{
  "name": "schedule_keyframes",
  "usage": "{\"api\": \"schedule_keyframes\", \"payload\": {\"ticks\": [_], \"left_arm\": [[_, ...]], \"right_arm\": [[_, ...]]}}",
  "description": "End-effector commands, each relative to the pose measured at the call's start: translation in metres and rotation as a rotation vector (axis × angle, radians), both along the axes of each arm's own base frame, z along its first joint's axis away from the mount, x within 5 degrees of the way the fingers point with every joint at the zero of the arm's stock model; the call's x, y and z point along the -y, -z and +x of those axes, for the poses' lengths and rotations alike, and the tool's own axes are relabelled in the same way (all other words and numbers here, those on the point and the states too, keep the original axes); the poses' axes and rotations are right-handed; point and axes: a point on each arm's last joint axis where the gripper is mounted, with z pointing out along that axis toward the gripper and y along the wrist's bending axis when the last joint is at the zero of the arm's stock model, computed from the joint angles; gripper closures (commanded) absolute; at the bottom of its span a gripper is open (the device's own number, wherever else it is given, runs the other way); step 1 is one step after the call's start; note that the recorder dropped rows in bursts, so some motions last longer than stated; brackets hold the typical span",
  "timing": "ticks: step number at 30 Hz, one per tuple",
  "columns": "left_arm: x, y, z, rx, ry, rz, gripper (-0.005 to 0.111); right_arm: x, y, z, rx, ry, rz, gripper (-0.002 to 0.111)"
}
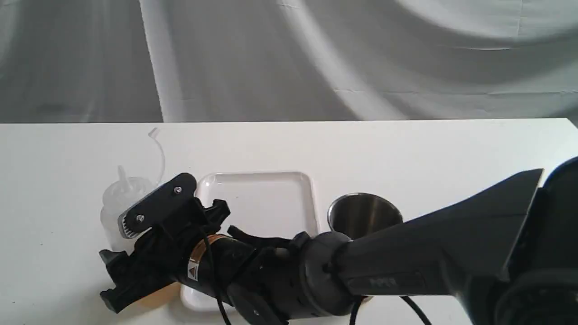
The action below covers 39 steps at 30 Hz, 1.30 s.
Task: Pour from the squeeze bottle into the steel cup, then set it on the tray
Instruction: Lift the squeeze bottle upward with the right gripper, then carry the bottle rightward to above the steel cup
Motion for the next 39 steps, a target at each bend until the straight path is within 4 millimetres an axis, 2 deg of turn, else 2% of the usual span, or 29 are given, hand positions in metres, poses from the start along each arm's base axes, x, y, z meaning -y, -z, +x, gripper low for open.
{"api": "schedule_keyframes", "payload": {"ticks": [1,6,8,11,19,31,34,37,39], "left_arm": [[0.000,0.000,0.000,0.011,-0.002,0.000,0.098],[0.000,0.000,0.000,0.011,-0.002,0.000,0.098],[0.000,0.000,0.000,0.011,-0.002,0.000,0.098],[0.000,0.000,0.000,0.011,-0.002,0.000,0.098],[0.000,0.000,0.000,0.011,-0.002,0.000,0.098],[0.000,0.000,0.000,0.011,-0.002,0.000,0.098],[0.000,0.000,0.000,0.011,-0.002,0.000,0.098],[0.000,0.000,0.000,0.011,-0.002,0.000,0.098],[0.000,0.000,0.000,0.011,-0.002,0.000,0.098]], "right_arm": [[0.000,-0.001,0.001,-0.013,-0.003,-0.017,0.045],[0.001,0.000,0.001,-0.019,-0.003,-0.024,0.080],[0.000,-0.003,0.000,-0.015,-0.005,-0.019,0.090],[0.000,-0.016,-0.001,0.010,-0.024,-0.024,0.098],[0.011,-0.059,-0.009,-0.050,-0.029,-0.143,0.096],[0.019,-0.123,-0.017,0.049,-0.028,-0.076,0.097],[0.032,-0.142,-0.019,0.048,-0.014,-0.116,0.101],[0.055,-0.165,-0.019,0.031,0.026,-0.165,0.103],[0.078,-0.182,-0.014,0.031,0.073,-0.193,0.105]]}}
